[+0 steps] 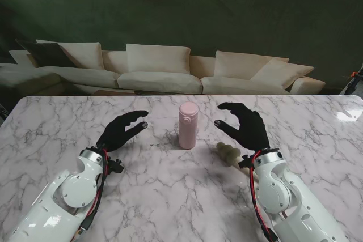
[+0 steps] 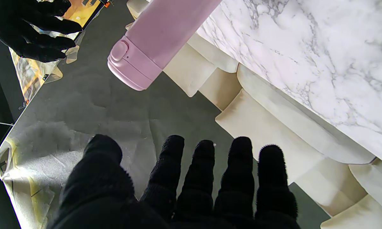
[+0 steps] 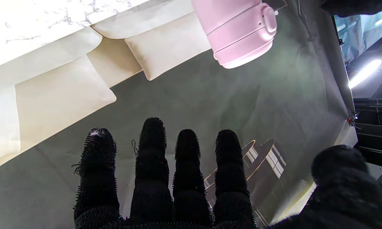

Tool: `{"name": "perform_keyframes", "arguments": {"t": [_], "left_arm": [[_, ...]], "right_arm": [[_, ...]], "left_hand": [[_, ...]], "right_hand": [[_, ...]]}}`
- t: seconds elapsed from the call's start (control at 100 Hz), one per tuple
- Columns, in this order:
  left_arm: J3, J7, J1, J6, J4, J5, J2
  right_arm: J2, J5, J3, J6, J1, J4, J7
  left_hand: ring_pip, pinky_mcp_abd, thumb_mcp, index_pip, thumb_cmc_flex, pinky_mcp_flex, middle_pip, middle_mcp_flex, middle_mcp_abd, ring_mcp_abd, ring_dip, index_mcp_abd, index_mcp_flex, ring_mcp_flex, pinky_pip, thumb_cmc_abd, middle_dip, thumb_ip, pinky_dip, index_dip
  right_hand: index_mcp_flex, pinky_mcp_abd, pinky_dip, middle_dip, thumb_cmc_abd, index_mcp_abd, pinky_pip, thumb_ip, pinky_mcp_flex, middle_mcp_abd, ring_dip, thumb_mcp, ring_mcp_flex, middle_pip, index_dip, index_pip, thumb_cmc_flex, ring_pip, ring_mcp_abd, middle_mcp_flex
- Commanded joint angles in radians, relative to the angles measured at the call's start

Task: Clean the thermos with cup brush

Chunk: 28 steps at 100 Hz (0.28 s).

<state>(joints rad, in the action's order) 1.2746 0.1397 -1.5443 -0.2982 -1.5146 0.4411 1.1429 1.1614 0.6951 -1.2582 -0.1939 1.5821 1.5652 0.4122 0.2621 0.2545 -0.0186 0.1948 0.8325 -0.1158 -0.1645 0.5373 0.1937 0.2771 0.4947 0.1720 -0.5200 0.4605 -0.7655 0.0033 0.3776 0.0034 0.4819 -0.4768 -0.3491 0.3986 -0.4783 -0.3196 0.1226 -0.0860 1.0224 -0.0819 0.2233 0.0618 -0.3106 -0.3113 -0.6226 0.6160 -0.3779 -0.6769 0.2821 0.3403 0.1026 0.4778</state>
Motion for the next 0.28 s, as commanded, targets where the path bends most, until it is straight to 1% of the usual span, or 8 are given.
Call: {"name": "perform_keyframes", "arguments": {"t": [0.0, 0.16, 0.27], "left_arm": [[0.012, -0.008, -0.010, -0.011, -0.006, 0.009, -0.002], [0.030, 0.008, -0.014, -0.032, 0.000, 0.031, -0.002], [0.039, 0.014, -0.019, -0.031, 0.006, 0.041, -0.003]], "right_arm": [[0.002, -0.004, 0.012, 0.010, -0.002, 0.010, -0.009], [0.000, 0.001, 0.025, 0.019, -0.013, 0.006, -0.019], [-0.001, 0.003, 0.029, 0.020, -0.020, 0.006, -0.021]], "left_hand": [[-0.009, 0.009, -0.012, -0.006, 0.028, 0.014, 0.005, 0.021, -0.002, 0.003, 0.013, 0.007, -0.003, -0.009, 0.026, 0.050, 0.011, -0.010, 0.017, -0.012], [-0.010, 0.010, -0.012, -0.009, 0.028, 0.015, 0.007, 0.023, -0.004, 0.002, 0.014, 0.006, -0.001, -0.007, 0.028, 0.051, 0.011, -0.010, 0.019, -0.012], [-0.012, 0.012, -0.012, -0.009, 0.029, 0.019, 0.009, 0.021, -0.002, 0.005, 0.014, 0.009, -0.002, -0.010, 0.033, 0.050, 0.011, -0.010, 0.020, -0.012]], "right_hand": [[0.018, -0.019, 0.011, -0.008, -0.049, -0.008, -0.001, 0.025, -0.013, -0.004, -0.011, 0.030, 0.011, -0.001, 0.018, -0.013, 0.027, -0.008, -0.009, -0.017], [0.021, -0.018, 0.010, -0.007, -0.051, -0.008, -0.001, 0.025, -0.013, -0.003, -0.011, 0.034, 0.015, -0.003, 0.022, -0.012, 0.029, -0.010, -0.009, -0.020], [0.023, -0.019, 0.009, -0.007, -0.052, -0.008, -0.001, 0.026, -0.014, -0.002, -0.011, 0.037, 0.016, -0.003, 0.024, -0.011, 0.030, -0.010, -0.009, -0.023]]}}
